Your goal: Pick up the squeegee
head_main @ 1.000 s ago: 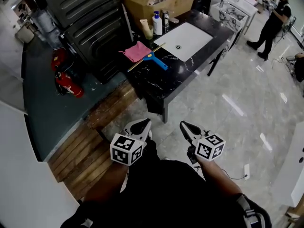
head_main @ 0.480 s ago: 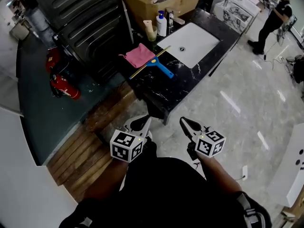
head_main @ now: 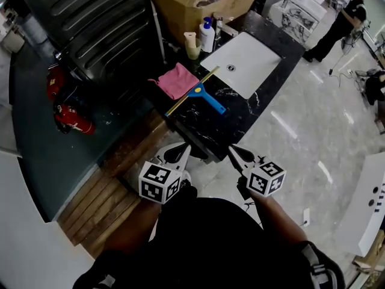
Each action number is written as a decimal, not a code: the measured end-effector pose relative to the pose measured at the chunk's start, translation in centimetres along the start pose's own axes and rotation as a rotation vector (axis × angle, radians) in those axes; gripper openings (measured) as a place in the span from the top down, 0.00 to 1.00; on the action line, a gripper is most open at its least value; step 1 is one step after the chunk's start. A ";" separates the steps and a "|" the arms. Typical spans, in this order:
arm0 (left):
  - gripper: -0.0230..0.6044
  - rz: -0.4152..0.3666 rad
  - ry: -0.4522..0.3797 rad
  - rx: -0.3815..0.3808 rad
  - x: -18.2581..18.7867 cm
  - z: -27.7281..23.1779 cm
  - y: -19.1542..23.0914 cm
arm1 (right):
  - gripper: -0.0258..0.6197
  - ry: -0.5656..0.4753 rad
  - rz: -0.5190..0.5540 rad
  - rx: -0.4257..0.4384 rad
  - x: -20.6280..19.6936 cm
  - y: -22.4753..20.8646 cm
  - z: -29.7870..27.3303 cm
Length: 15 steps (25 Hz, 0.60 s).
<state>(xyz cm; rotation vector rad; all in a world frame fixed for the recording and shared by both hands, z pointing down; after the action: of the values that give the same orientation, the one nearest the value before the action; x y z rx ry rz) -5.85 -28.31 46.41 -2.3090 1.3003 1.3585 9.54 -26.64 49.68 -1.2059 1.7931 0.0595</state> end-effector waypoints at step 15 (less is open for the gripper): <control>0.93 -0.042 0.012 -0.053 3.9 -2.6 8.3 | 0.95 0.064 0.146 -0.182 6.3 -3.0 -7.2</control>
<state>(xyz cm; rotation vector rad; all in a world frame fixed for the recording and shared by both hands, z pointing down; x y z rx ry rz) -9.63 -37.07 47.15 -2.3685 1.2269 1.3841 6.51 -36.16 50.40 -1.2132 1.9635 0.2759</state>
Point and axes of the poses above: the fingertips, and each gripper's own axes: z backward along the fingers, y to its left, x out of its top, the point moved 2 cm from there along z, backward along the fingers, and after that the axes turned 13 degrees about y, right-handed, at the moved point
